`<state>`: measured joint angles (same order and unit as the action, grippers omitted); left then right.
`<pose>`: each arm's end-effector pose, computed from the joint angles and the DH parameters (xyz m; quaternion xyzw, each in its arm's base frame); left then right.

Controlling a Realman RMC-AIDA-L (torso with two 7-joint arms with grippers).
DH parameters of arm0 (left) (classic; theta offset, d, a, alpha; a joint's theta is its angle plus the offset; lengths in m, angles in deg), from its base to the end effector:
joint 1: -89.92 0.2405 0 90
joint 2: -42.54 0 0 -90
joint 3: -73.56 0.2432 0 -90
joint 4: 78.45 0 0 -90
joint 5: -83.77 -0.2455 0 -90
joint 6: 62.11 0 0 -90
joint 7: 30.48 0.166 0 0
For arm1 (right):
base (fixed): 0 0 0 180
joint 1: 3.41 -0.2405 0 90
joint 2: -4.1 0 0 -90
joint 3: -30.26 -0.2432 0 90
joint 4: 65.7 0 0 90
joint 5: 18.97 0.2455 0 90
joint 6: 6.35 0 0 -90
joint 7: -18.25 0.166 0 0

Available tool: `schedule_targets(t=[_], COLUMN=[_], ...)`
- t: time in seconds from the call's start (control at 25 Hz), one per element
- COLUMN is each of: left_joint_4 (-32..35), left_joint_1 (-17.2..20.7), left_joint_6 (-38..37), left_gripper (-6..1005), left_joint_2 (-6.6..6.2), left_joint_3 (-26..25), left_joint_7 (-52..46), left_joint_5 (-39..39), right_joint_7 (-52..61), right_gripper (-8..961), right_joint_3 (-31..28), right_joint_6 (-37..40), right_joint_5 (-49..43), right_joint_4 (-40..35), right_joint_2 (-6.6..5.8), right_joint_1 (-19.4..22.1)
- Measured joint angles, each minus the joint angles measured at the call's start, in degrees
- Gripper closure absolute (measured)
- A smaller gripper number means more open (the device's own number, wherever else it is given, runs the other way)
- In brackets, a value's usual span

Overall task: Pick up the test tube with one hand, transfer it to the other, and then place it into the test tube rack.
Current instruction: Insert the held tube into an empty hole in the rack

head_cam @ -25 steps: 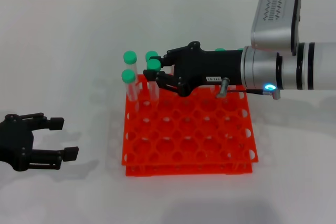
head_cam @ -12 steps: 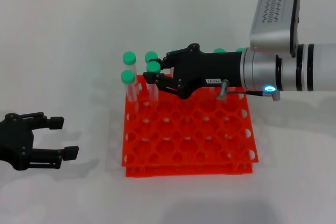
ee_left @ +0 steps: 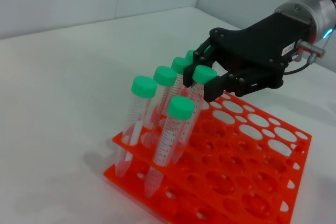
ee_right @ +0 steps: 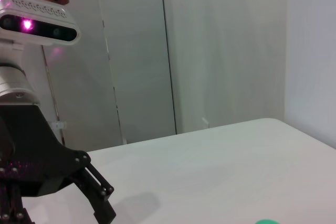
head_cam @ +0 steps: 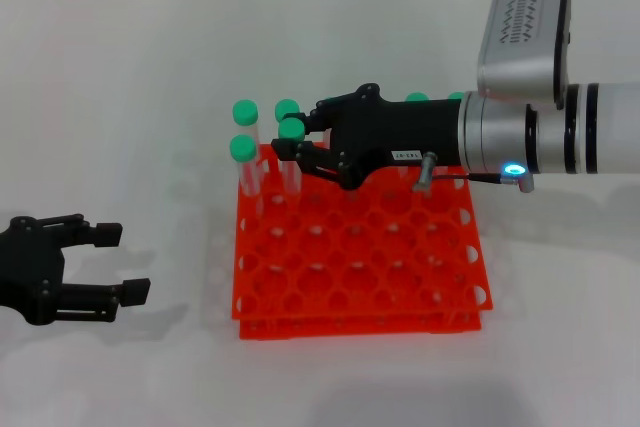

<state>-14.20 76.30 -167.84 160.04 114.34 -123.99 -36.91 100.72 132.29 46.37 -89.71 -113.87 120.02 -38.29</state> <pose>-0.3103 0.2798 0.0720 -0.9435 -0.2795 -0.1371 0.1131 0.1150 0.3905 -0.1160 -0.9624 0.0915 0.2278 0.1160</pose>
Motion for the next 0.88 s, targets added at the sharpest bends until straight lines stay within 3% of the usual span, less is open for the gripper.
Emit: schedule_targets(t=[0.88], left_joint_4=[-0.9], left_joint_1=[-0.8], left_joint_6=[0.6], left_gripper=[119], left_joint_2=[-0.23], left_joint_3=[0.0], left_joint_7=[0.1], left_joint_5=[0.0], right_joint_7=[-0.1], right_gripper=[675], right_joint_3=[-0.2], right_joint_6=[0.2], right_joint_5=[0.0], right_joint_4=[0.0], right_joint_2=[-0.09], right_joint_1=[-0.4])
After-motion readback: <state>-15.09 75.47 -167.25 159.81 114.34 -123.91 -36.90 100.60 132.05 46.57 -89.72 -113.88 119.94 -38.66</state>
